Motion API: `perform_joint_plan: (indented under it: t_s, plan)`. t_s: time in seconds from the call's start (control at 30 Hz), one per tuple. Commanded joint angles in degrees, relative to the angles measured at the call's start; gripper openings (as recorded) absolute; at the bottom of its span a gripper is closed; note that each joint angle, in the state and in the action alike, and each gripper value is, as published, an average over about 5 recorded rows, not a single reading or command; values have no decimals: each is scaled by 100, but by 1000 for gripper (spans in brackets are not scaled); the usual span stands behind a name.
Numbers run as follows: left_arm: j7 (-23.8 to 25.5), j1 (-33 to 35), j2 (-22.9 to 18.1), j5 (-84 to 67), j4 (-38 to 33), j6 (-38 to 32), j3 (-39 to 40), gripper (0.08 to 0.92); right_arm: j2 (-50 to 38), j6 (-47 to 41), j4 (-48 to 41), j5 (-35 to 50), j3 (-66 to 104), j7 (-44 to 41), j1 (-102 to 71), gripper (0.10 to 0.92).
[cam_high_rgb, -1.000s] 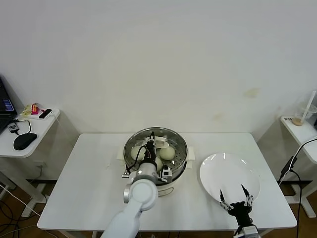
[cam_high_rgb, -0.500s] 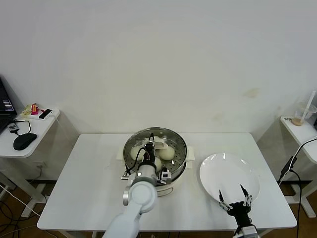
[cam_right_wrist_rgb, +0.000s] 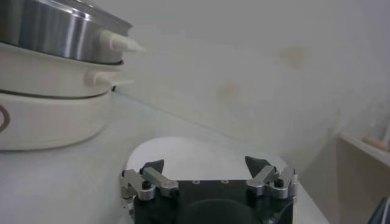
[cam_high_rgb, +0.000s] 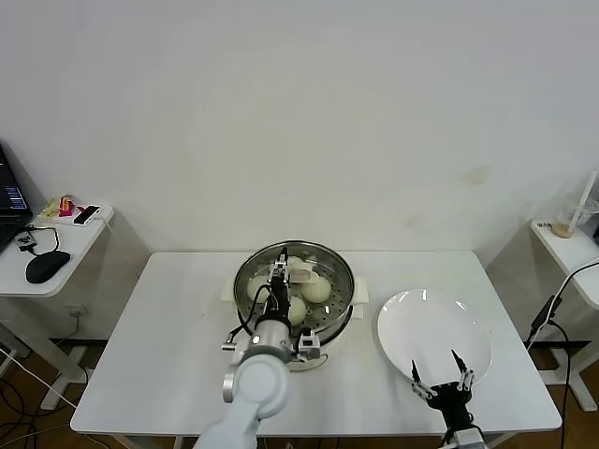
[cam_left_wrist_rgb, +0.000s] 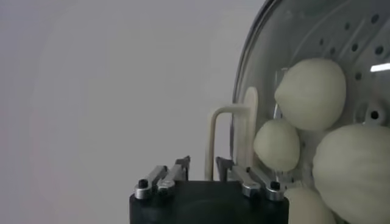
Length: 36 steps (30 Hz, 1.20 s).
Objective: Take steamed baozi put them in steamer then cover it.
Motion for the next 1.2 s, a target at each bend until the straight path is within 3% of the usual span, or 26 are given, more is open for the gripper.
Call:
perform_joint_plan:
  t_s: [0.03, 0.2, 0.3, 0.43, 0.57, 0.7, 0.87, 1.03, 1.2]
  plan:
    - [-266, 1001, 393, -742, -1488, -167, -56, 592, -25, 11, -11, 15, -3, 6, -8, 823]
    - [-818, 2073, 665, -1979, -2437, -329, -441, 739, -143, 43, -27, 166, 23, 12, -42, 823]
    - [-1391, 2902, 601, -3063, -2865, -511, -937, 802, -284, 99, 0, 407, 51, 14, -96, 823]
    - [-2349, 3808, 515, -5631, -3123, -953, -1879, 821, -552, 186, 65, 904, 46, 3, -204, 823]
    - [-2920, 4252, 628, -8229, -2799, -1746, -2926, 823, -679, 229, 145, 1081, -45, 8, -264, 823]
    - [-3081, 4327, 661, -9287, -2467, -2056, -3309, 823, -668, 199, 209, 1110, -166, 25, -311, 823]
    - [-2764, 4589, 718, -10180, -2360, -2904, -3276, 823, -731, 61, 469, 1552, -241, 67, -557, 823]
    - [-2656, 4772, 751, -10334, -2052, -3560, -3306, 823, -873, -164, 745, 2062, -225, 135, -836, 823]
    - [-2754, 4828, 742, -10233, -1665, -3696, -3443, 823, -922, -302, 902, 2177, -213, 184, -962, 823]
